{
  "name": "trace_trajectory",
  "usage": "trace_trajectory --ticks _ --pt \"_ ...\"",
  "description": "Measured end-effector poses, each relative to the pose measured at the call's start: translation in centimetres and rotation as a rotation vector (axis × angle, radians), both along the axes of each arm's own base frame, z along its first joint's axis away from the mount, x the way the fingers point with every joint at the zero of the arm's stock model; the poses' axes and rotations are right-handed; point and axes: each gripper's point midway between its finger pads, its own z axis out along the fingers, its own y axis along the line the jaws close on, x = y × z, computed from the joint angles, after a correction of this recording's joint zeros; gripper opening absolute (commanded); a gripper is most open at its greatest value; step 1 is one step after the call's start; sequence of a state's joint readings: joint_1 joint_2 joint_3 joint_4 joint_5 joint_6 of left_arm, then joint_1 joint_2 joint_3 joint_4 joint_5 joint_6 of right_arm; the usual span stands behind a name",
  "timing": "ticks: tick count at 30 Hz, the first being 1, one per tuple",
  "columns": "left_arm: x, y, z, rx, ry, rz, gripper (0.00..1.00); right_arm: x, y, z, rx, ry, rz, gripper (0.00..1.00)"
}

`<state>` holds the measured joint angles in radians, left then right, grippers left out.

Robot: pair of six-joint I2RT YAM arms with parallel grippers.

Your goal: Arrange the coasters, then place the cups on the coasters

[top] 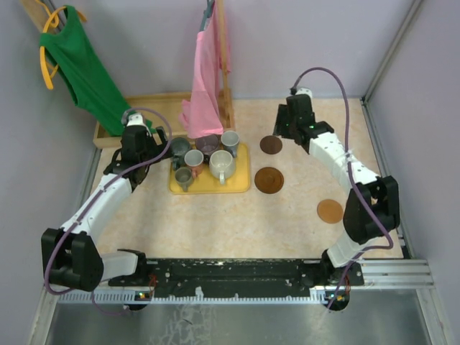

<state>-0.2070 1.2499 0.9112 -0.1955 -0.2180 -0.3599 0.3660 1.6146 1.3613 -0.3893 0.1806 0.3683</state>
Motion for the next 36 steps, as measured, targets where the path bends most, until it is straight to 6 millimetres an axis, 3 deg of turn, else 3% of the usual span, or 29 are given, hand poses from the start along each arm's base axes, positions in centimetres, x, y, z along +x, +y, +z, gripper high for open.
trace_trajectory --ticks 3,6,8,15,17,19,24,36 --pt "0.0 -0.3 0.0 -0.014 0.002 -0.009 1.00 1.5 -3.1 -0.4 0.005 0.008 -0.084 0.31" --pt "-0.2 -0.5 0.0 -0.022 0.004 -0.018 1.00 4.5 -5.7 -1.5 -0.017 0.025 -0.165 0.30" --pt "-0.3 -0.7 0.0 -0.023 0.005 -0.024 1.00 6.6 -6.4 -2.7 -0.037 0.043 -0.190 0.30" --pt "-0.8 -1.2 -0.5 -0.018 0.031 -0.041 1.00 10.9 -5.4 -6.3 -0.073 0.110 -0.182 0.30" --pt "-0.9 -1.4 -0.6 -0.018 0.037 -0.048 1.00 11.6 -5.3 -7.2 -0.081 0.129 -0.183 0.20" --pt "-1.1 -1.7 -0.7 -0.017 0.042 -0.056 1.00 12.2 -5.2 -8.1 -0.087 0.149 -0.185 0.19" --pt "-1.3 -2.1 -0.8 -0.016 0.050 -0.071 1.00 14.6 -5.3 -8.9 -0.088 0.146 -0.200 0.19" --pt "-1.9 -2.2 -0.7 -0.011 0.058 -0.078 1.00 16.5 -7.9 -13.4 -0.105 0.208 -0.264 0.19"
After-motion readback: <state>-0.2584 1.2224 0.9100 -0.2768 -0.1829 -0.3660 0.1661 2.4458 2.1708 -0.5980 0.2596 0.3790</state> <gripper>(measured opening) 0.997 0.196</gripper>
